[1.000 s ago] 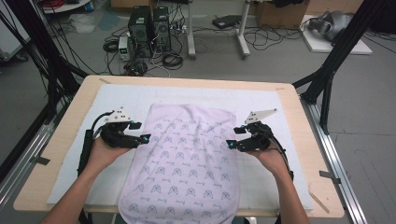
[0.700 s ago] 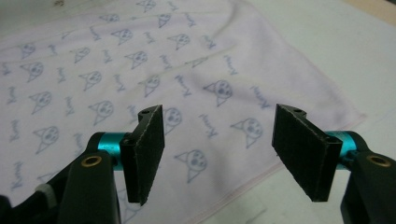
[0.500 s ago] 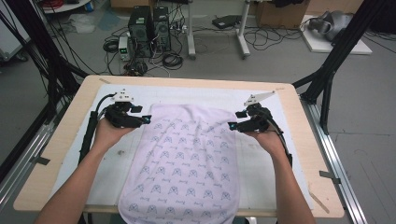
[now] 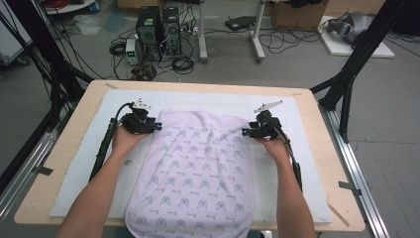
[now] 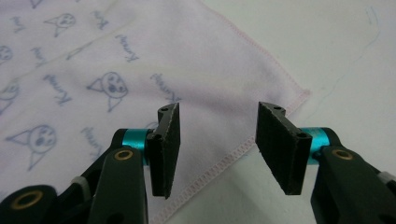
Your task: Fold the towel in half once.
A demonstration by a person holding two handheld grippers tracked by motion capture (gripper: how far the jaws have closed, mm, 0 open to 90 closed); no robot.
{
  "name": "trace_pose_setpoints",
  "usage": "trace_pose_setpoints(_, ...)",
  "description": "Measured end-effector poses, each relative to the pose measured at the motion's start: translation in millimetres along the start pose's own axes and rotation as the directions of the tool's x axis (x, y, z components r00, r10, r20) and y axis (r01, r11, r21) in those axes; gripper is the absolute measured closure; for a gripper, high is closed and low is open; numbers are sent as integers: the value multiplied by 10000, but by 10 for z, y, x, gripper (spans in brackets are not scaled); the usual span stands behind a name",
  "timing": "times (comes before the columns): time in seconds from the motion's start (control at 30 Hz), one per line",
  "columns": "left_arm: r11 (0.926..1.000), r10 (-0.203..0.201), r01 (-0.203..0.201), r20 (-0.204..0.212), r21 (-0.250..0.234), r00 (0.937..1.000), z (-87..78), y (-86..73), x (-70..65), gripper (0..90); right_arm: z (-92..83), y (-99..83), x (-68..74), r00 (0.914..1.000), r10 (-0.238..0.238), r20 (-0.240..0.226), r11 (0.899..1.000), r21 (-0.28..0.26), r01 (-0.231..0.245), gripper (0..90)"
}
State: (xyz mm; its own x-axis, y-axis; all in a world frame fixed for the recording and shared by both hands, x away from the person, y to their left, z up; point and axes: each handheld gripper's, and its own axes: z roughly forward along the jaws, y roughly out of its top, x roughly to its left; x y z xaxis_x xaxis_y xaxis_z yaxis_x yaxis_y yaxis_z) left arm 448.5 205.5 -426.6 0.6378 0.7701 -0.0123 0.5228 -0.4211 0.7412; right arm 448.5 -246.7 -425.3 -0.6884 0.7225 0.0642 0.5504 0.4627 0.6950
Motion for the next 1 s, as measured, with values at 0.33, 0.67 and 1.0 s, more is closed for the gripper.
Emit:
trace_pose_setpoints(0.33, 9995, -128, 135, -239, 298, 9996, 145, -55, -24, 649, 101, -166, 0, 9971, 495, 571, 9983, -345, -476, 653)
trace_pose_setpoints(0.67, 9996, -287, 287, 63, 41, 9996, -15, -17, -6, 856, -19, -63, 55, 9976, 579, -392, 9963, -614, -602, 859)
trace_pose_setpoints(1.0, 9923, -177, 259, 685, -1214, 9975, -553, 5, 51, 855, -330, 178, 134, 9979, -49, -648, 9977, -676, 5, 860)
